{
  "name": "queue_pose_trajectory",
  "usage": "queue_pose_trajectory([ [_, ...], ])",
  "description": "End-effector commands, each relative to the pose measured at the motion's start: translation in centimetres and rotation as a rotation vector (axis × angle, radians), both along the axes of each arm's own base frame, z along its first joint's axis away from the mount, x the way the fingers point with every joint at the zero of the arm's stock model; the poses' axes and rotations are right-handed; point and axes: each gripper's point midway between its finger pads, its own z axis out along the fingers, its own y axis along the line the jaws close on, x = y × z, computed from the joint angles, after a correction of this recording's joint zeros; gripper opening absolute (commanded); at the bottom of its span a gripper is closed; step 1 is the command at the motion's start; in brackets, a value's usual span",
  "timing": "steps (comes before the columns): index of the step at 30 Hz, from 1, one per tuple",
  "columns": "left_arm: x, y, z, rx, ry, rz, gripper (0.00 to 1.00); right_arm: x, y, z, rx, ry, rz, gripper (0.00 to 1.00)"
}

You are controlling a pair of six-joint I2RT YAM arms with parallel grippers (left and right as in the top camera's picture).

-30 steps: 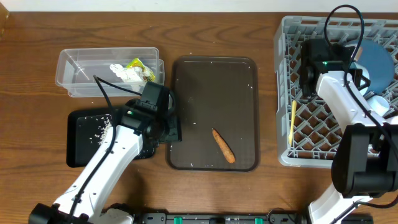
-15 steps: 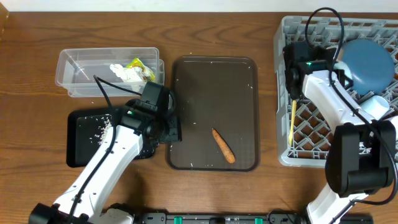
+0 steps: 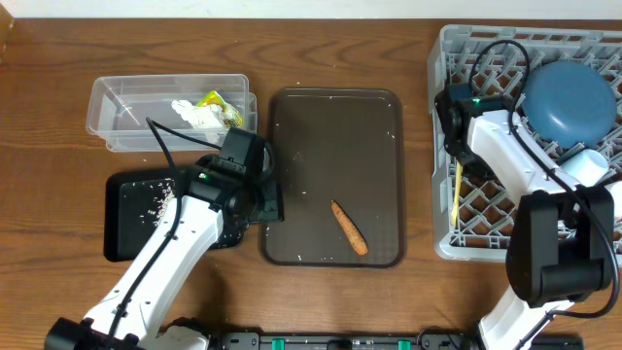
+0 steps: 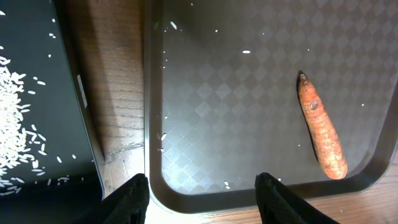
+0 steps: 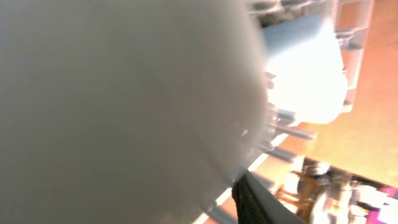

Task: Sort waste into correct bins and load items into the dishwasher rack
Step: 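Reach the left gripper to the carrot and grasp it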

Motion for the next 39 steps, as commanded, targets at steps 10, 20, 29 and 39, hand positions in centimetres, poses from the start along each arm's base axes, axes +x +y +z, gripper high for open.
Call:
queue_pose_trajectory([
  [10, 0.3, 0.3, 0.3, 0.012, -0.014, 0.005, 0.67, -0.2, 6.1, 8.2, 0.5, -0.323, 0.125, 0.91],
  [20, 0.0, -3.1, -0.4, -0.053, 0.04, 0.17, 0.66, -1.7, 10.6, 9.8, 0.772, -0.272, 0.366, 0.99],
  [29, -2.7, -7.9, -4.4, -0.02, 0.183, 0.217, 0.66, -1.7, 10.6, 9.8, 0.772, -0.271, 0.365, 0.99],
  [39, -2.6, -14.0, -7.6, -0.072, 0.127, 0.079, 0.66, -1.9, 10.6, 9.7, 0.773, -0.263, 0.362, 0.99],
])
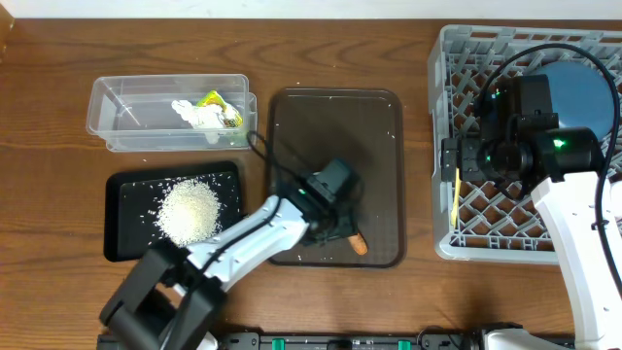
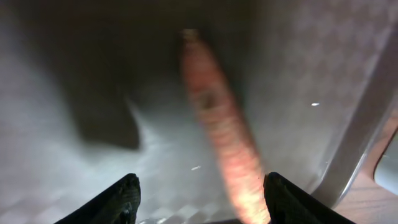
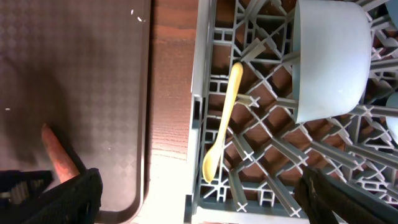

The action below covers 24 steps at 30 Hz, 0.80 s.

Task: Sort waste into correct bins and load items into the dishwasher rack
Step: 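Reach the left gripper to the carrot and grasp it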

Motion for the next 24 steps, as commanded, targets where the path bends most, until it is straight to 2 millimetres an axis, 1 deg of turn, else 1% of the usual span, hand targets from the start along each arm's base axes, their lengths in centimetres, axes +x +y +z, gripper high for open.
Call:
queue_pose_trajectory([
  [1, -0.3, -0.9, -1.2, 0.011, 0.006, -0.005, 0.66, -0.1, 0.0, 0.0, 0.004, 0.004, 0.01, 0.99],
  [4, -0.8, -1.4, -2.3, 0.028, 0.017, -0.021, 0.65, -0.1, 0.0, 0.0, 0.004, 0.003, 0.009, 0.99],
  [7, -1.3, -1.4, -3.6, 0.065, 0.035, -0.015, 0.65, -0.1, 0.0, 0.0, 0.004, 0.003, 0.009, 0.99],
  [11, -1.7, -1.2, -4.6, 0.099, 0.038, -0.026, 0.45, 0.0, 0.0, 0.0, 0.004, 0.003, 0.009, 0.99],
  [13, -1.8, -1.1, -4.7, 0.106, 0.039, -0.027, 0.37, 0.0, 0.0, 0.0, 0.004, 0.002, 0.009, 0.99],
  [15, -1.9, -0.9, -4.7, 0.114, 0.046, -0.026, 0.32, 0.0, 0.0, 0.0, 0.004, 0.002, 0.009, 0.99],
  [17, -2.0, -0.3, -4.8, 0.142, 0.045, -0.022, 0.3, 0.0, 0.0, 0.0, 0.004, 0.003, 0.009, 0.99],
  [21, -1.8, 2.0, -5.1, 0.251, 0.027, -0.003, 0.25, 0.0, 0.0, 0.0, 0.004, 0.003, 0.009, 0.99],
  [24, -1.8, 3.3, -5.1, 0.293, 0.038, 0.015, 0.2, 0.0, 0.0, 0.0, 0.004, 0.003, 0.009, 0.99],
])
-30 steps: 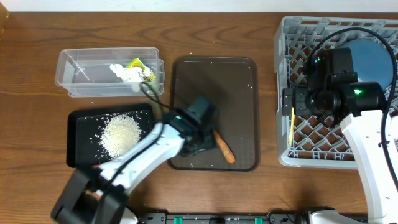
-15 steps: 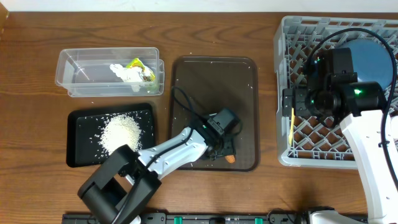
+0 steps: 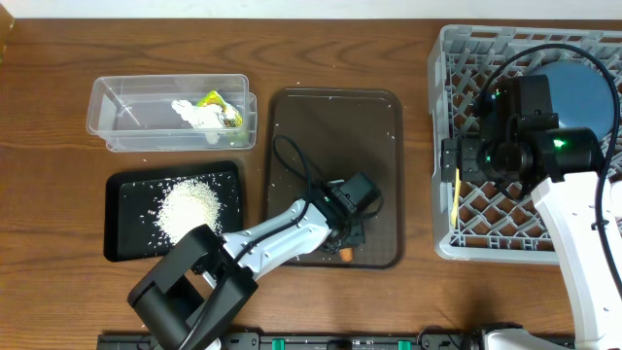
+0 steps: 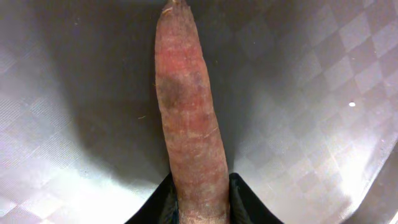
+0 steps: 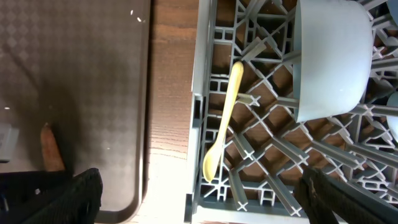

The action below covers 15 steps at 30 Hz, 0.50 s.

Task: Sort waste into correct bins and load items into the dishwasher rack
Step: 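Reach the left gripper to the carrot and grasp it, then carry the carrot left with the left gripper and drop it on the black tray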

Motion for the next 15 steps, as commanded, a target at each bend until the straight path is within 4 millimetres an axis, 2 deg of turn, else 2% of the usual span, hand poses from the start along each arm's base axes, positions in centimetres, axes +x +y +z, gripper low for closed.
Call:
queue_pose_trajectory([
  [1, -0.3, 4.2, -2.3, 0.169, 0.023, 0.042, 0.19, 0.0, -0.1, 0.0, 0.003, 0.001, 0.008, 0.99],
  [3, 0.0, 4.9, -2.0, 0.176, 0.027, 0.039, 0.13, 0.0, -0.1, 0.0, 0.003, 0.001, 0.008, 0.99],
  [6, 0.8, 6.5, -0.9, 0.18, 0.028, 0.077, 0.11, -0.1, -0.1, 0.0, 0.002, 0.004, 0.008, 0.99],
  [10, 2.9, 9.9, 2.1, 0.19, -0.036, 0.14, 0.11, -0.1, -0.1, -0.1, 0.002, 0.005, 0.008, 0.99],
  [15, 5.0, 15.3, 6.8, 0.226, -0.162, 0.241, 0.11, -0.1, -0.1, -0.1, 0.002, 0.005, 0.008, 0.99],
])
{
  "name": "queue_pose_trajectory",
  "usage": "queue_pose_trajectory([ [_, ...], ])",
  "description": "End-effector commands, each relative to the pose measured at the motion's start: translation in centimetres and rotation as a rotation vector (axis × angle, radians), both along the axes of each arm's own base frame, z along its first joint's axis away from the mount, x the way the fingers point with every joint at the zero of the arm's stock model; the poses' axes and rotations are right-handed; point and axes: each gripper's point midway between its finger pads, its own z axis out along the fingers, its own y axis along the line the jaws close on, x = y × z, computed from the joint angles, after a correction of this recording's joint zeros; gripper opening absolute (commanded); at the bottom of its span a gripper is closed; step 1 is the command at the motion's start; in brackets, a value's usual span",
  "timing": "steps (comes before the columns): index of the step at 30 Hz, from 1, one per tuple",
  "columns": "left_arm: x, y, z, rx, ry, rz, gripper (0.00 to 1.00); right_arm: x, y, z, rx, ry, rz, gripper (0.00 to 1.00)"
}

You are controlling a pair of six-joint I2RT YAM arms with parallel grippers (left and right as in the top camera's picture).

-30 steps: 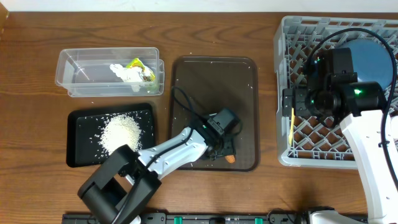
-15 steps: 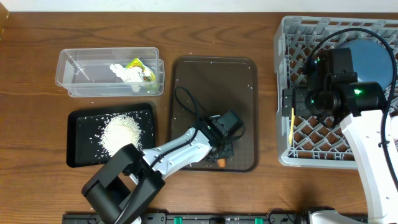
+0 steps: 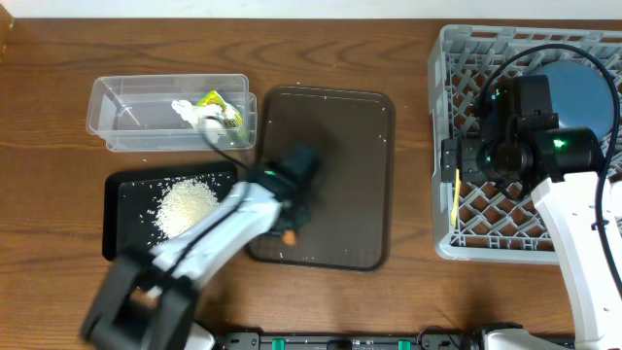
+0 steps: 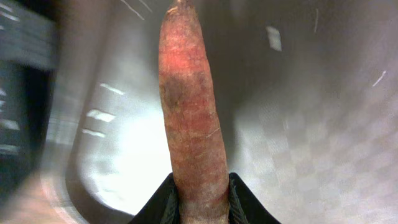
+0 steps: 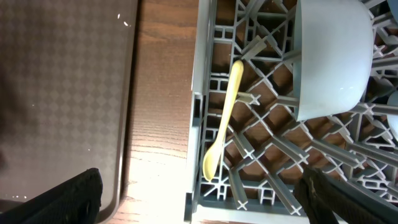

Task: Sort waste into correct bins and load items into the dishwasher rack
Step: 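Carry the carrot left with the left gripper and drop it on the black tray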

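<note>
An orange carrot (image 4: 191,106) is clamped between the fingers of my left gripper (image 4: 198,202), which is shut on its thick end. In the overhead view its orange end (image 3: 289,234) peeks out under the blurred left arm, over the left part of the brown tray (image 3: 340,126). The black tray (image 3: 121,185) holding rice (image 3: 187,206) lies just to the left. My right gripper (image 5: 208,196) hangs wide open over the left edge of the grey dish rack (image 3: 457,49), holding nothing.
A clear bin (image 3: 126,112) with wrappers stands behind the black tray. In the rack lie a yellow spoon (image 5: 224,118), a white cup (image 5: 333,56) and a blue bowl (image 3: 569,97). Bare wood (image 5: 165,93) separates the brown tray from the rack.
My left gripper, still shut on the carrot, has moved from the brown tray's lower right to its left part. The tray itself sits a little further left. The right arm has not moved.
First my left gripper stood open at the tray's left edge, the carrot lying at its lower right, and the right wrist was close against the cup. Then the left fingers straddled the carrot, then shut on it. Now the carrot is at the tray's left part.
</note>
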Motion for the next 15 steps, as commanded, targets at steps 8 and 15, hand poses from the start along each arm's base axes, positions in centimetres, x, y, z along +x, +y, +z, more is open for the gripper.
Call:
queue_pose_trajectory([
  [8, 1.7, 12.6, 6.8, 0.138, -0.192, 0.293, 0.12, 0.0, -0.1, 0.0, 0.003, 0.002, 0.009, 0.99],
  [15, 1.2, 18.2, 5.4, 0.172, -0.13, 0.488, 0.12, 0.0, -0.1, 0.0, 0.003, 0.003, 0.008, 0.99],
])
